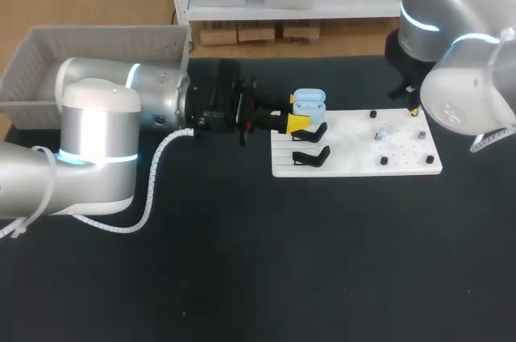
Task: Pick up each earbud case from the left stands, insert the matching earbuds, close the lid, and place the case in the box.
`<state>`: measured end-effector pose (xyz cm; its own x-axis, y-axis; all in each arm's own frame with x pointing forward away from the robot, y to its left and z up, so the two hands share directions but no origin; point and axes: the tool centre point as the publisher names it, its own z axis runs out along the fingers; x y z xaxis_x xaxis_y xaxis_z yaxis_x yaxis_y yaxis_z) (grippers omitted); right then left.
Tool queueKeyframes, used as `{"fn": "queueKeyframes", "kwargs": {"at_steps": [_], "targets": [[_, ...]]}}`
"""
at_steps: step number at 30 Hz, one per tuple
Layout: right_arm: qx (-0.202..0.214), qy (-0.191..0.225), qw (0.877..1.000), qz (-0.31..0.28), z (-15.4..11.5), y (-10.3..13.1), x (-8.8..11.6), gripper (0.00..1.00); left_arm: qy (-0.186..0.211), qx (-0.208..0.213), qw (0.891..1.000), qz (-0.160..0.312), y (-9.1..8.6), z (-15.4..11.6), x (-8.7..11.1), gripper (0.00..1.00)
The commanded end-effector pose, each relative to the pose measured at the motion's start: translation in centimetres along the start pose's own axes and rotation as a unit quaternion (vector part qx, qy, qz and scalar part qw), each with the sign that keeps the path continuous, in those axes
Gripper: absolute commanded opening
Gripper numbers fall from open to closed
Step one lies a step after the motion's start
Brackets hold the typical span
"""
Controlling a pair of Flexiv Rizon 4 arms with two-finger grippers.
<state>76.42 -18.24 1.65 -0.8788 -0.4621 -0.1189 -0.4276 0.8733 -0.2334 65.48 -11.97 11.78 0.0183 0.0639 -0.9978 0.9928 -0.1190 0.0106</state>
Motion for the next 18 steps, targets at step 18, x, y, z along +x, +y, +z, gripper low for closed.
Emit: {"fn": "queueKeyframes", "kwargs": {"at_steps": [18], "targets": [[-0.018,-0.005,0.997,0.074,-17.4,7.3,3.2,0.0,0.0,-0.001,1.0,0.0,0.0,0.1,0.1,0.0]]}}
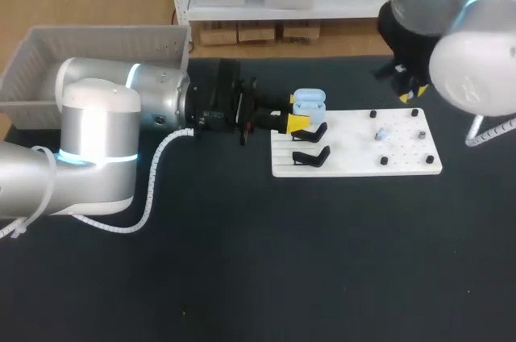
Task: Pick up each earbud case from the left stands, insert the matching earbuds, close the lid, and place the case in the box.
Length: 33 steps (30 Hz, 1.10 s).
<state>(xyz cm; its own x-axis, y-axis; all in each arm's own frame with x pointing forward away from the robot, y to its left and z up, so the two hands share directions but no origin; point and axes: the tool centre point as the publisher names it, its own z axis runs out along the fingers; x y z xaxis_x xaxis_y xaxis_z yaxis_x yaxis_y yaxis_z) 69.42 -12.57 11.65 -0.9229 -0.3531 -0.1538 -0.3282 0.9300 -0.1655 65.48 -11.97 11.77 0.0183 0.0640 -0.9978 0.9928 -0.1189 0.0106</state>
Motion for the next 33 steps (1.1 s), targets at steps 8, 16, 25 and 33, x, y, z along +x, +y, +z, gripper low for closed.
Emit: {"fn": "queueKeyframes", "kwargs": {"at_steps": [8,16,25,33], "targets": [[-0.025,-0.038,0.996,0.078,-9.6,8.5,1.5,0.0,0.0,-0.001,1.0,0.0,0.0,0.1,0.1,0.0],[-0.026,-0.045,0.994,0.092,-10.2,10.8,2.2,0.0,0.0,-0.001,1.0,0.0,0.0,0.1,0.1,0.0],[-0.026,-0.045,0.994,0.092,-10.2,10.8,2.2,0.0,0.0,-0.001,1.0,0.0,0.0,0.1,0.1,0.0],[-0.018,-0.042,0.994,0.1,-10.3,11.3,2.1,0.0,0.0,-0.001,1.0,0.0,0.0,0.1,0.1,0.0]]}}
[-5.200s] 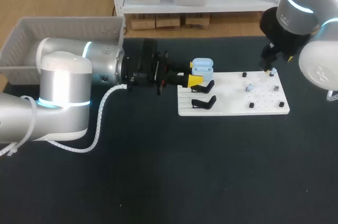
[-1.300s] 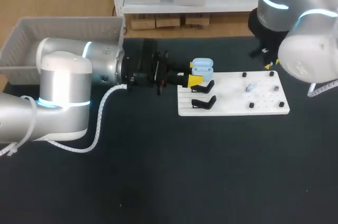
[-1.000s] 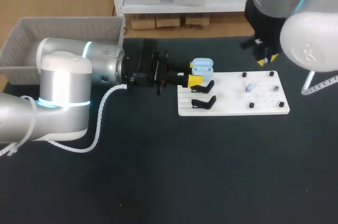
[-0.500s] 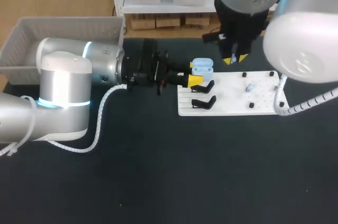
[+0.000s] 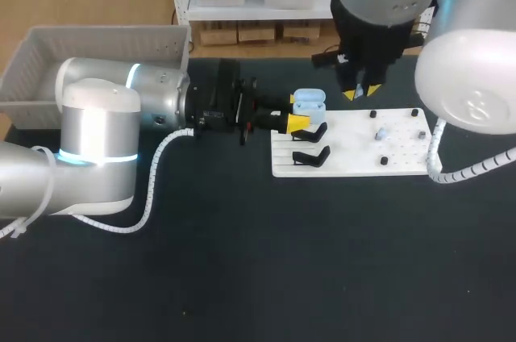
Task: Pick up each earbud case from the left stands, insert the matching earbuds, close the lid, and place the case in the box.
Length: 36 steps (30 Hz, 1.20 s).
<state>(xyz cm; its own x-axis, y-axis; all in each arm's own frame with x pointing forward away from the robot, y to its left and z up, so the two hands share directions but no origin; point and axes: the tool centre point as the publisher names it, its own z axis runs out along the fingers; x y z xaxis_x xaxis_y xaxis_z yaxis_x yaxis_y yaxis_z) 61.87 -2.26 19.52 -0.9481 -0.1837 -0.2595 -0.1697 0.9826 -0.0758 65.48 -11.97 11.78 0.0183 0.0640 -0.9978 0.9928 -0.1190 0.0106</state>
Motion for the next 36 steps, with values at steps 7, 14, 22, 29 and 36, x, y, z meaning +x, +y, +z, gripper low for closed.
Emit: {"fn": "queueKeyframes", "kwargs": {"at_steps": [7,14,22,29,36], "targets": [[0.034,0.05,0.985,0.159,-0.5,1.2,-0.5,0.0,0.0,-0.001,1.0,0.0,0.0,0.0,0.1,0.0],[0.047,0.072,0.969,0.231,-1.1,3.3,-0.2,0.0,0.0,-0.001,1.0,0.0,0.0,0.0,0.1,0.0],[0.062,0.085,0.956,0.273,0.1,5.7,-0.6,0.0,0.0,-0.001,1.0,0.0,0.0,0.0,0.1,0.0],[0.073,0.082,0.959,0.261,0.5,6.5,-0.8,0.0,0.0,-0.001,1.0,0.0,0.0,0.0,0.1,0.0],[0.073,0.082,0.959,0.261,0.5,6.5,-0.8,0.0,0.0,-0.001,1.0,0.0,0.0,0.0,0.1,0.0]]}}
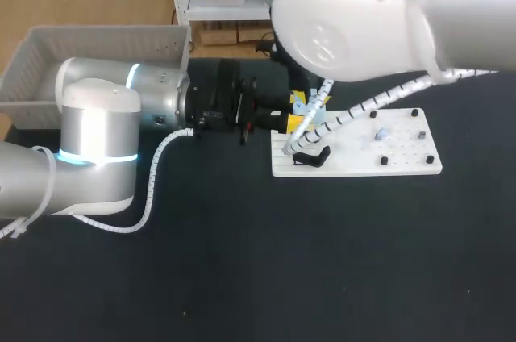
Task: Pick up each earbud case from the left stands, insert the matching earbuds, close the lid, and place the case in the box.
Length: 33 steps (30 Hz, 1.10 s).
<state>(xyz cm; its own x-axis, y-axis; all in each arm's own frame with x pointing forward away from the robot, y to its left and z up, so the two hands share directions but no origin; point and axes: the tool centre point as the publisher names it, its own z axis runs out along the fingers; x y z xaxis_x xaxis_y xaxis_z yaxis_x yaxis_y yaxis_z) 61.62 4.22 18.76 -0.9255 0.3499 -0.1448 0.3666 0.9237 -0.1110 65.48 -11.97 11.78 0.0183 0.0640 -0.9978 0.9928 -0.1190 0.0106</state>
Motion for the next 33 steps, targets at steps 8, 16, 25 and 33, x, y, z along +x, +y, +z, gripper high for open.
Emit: {"fn": "queueKeyframes", "kwargs": {"at_steps": [8,16,25,33], "targets": [[-0.002,-0.001,1.0,0.004,0.0,0.3,-0.1,0.0,0.0,-0.001,1.0,0.0,0.0,0.0,0.1,0.0],[0.01,0.007,0.996,0.093,0.6,1.4,-1.1,0.0,0.0,-0.001,1.0,0.0,0.0,0.0,0.1,0.0],[0.013,0.045,0.982,0.185,0.8,1.7,-2.6,0.0,0.0,-0.001,1.0,0.0,0.0,0.0,0.1,0.0],[0.024,0.054,0.979,0.197,1.5,1.7,-2.4,0.0,0.0,-0.001,1.0,0.0,0.0,0.0,0.1,0.0]]}}
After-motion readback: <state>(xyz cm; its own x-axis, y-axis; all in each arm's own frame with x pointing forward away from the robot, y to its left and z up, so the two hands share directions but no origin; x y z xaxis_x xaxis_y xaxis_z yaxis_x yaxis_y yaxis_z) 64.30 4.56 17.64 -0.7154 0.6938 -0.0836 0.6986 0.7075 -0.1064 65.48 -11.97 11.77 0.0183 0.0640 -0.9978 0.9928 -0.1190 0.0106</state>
